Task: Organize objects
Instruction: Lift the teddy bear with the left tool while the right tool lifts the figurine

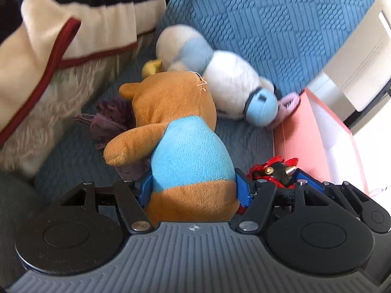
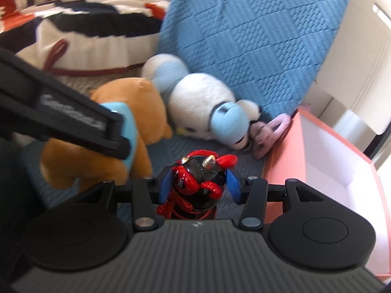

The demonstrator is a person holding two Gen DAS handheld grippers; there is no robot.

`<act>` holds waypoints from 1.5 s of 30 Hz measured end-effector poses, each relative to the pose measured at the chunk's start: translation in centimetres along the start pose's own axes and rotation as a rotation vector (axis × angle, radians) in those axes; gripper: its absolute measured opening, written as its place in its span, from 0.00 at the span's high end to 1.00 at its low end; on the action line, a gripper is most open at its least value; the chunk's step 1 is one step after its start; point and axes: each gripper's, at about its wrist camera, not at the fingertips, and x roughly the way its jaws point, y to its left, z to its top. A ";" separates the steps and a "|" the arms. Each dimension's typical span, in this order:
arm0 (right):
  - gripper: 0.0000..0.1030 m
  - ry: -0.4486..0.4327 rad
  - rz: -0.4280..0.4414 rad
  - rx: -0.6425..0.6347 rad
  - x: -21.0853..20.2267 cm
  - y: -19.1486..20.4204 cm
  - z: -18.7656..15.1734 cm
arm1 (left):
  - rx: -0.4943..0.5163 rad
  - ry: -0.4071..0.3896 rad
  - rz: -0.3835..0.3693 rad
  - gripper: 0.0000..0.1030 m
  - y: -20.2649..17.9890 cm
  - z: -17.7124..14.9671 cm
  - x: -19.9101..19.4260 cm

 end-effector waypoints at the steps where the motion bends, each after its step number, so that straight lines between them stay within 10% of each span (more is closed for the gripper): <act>1: 0.50 0.010 0.013 0.005 -0.3 0.1 -0.2 | 0.003 0.007 0.005 0.32 0.0 -0.3 -0.1; 15: 0.49 0.046 0.122 0.150 0.5 -1.0 -2.3 | -0.114 0.088 0.001 0.19 1.4 0.2 2.1; 20: 0.25 0.030 0.155 0.231 0.6 -1.9 -2.8 | -0.129 0.108 0.022 0.18 1.8 0.5 3.1; 45: 0.41 0.141 0.299 0.444 2.9 -4.0 -5.2 | -0.081 0.083 0.050 0.20 1.3 -0.2 5.5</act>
